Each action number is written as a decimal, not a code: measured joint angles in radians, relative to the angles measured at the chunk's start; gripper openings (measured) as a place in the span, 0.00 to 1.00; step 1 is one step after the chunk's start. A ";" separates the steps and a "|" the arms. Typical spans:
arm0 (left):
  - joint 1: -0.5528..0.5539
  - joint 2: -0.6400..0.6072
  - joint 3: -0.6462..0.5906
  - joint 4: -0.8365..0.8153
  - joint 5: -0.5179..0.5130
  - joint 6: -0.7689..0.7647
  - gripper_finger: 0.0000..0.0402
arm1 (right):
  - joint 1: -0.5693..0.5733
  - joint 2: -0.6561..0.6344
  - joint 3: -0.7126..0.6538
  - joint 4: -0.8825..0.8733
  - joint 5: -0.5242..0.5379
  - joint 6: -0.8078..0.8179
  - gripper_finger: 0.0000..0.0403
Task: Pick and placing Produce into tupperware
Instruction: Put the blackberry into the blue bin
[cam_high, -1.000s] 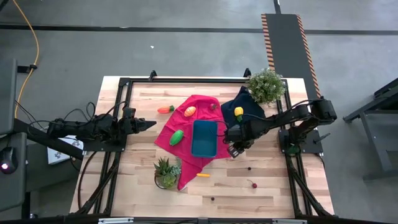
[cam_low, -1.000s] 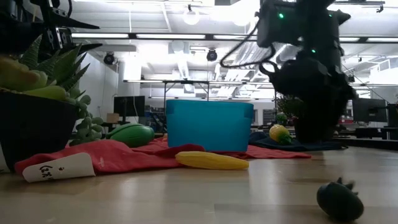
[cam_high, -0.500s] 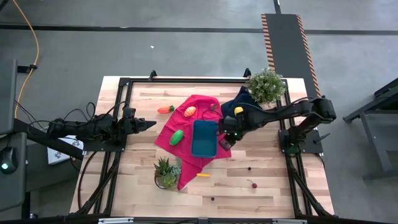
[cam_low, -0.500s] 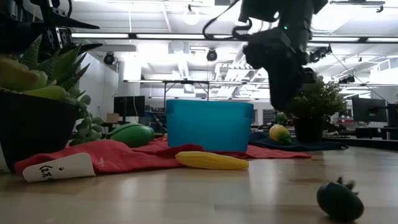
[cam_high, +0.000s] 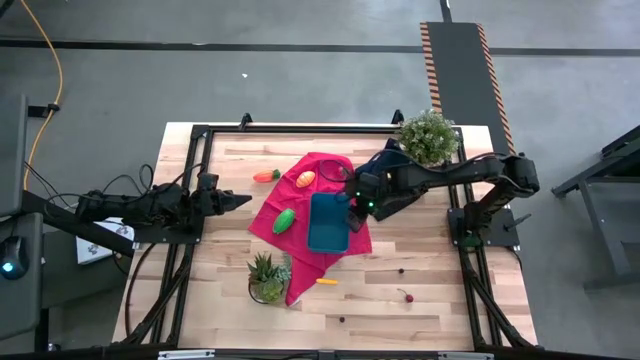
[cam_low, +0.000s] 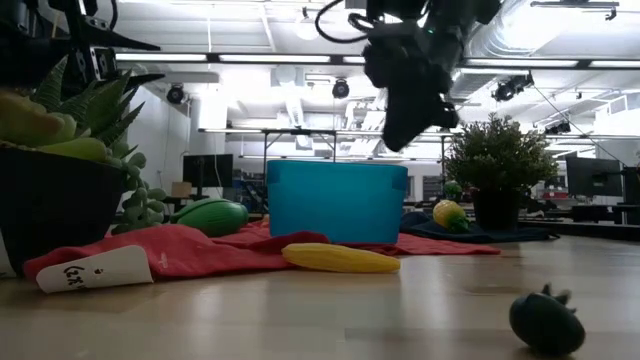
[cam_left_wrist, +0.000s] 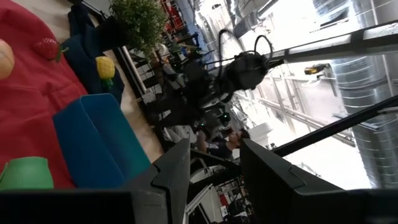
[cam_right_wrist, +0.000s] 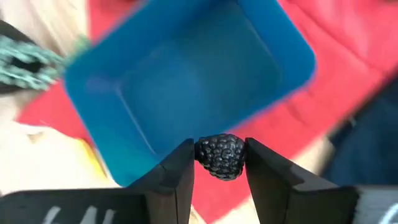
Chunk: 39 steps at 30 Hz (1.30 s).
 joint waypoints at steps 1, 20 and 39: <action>0.000 0.000 0.000 -0.001 0.000 0.000 0.32 | -0.001 0.000 0.000 0.022 -0.006 -0.005 0.28; 0.000 0.001 0.000 -0.054 -0.003 0.000 0.32 | -0.065 0.025 0.000 0.310 -0.016 0.023 0.28; 0.000 0.000 0.000 -0.054 0.000 0.000 0.32 | -0.064 0.390 0.488 -0.265 -0.006 -0.141 0.28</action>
